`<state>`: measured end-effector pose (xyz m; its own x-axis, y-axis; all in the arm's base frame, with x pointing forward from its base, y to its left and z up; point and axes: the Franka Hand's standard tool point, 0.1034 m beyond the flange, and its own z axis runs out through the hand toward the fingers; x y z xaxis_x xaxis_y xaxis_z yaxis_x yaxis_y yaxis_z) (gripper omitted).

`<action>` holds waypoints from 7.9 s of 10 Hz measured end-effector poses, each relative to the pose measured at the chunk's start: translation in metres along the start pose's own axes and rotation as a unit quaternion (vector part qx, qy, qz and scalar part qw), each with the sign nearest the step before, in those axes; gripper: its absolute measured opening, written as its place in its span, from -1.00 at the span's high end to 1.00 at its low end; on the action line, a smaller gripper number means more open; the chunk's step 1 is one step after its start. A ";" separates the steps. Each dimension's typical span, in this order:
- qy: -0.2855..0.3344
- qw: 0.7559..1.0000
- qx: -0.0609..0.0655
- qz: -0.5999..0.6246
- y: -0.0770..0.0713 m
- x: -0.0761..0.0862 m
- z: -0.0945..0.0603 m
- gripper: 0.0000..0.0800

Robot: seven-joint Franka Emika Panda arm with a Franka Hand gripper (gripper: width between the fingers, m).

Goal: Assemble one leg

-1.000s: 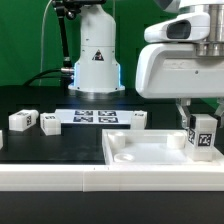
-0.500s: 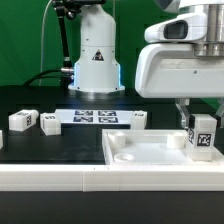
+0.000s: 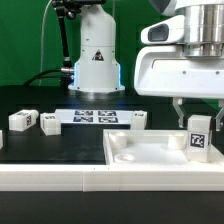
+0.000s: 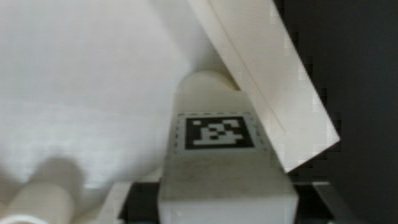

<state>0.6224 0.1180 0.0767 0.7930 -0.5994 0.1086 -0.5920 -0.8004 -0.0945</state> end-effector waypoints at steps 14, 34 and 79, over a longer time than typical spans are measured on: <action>0.000 0.941 0.002 0.338 0.001 -0.002 -0.001 -0.56; 0.001 0.972 -0.011 -0.235 -0.001 0.000 0.001 0.28; 0.019 0.997 -0.025 -0.073 0.010 0.014 0.002 0.27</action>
Offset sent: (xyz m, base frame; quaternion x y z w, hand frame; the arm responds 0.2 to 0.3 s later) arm -0.0018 0.0090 -0.0027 -0.0009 0.0087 0.2782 0.9605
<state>0.6276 0.1015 0.0749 0.8660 -0.4752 0.1559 -0.4773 -0.8784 -0.0258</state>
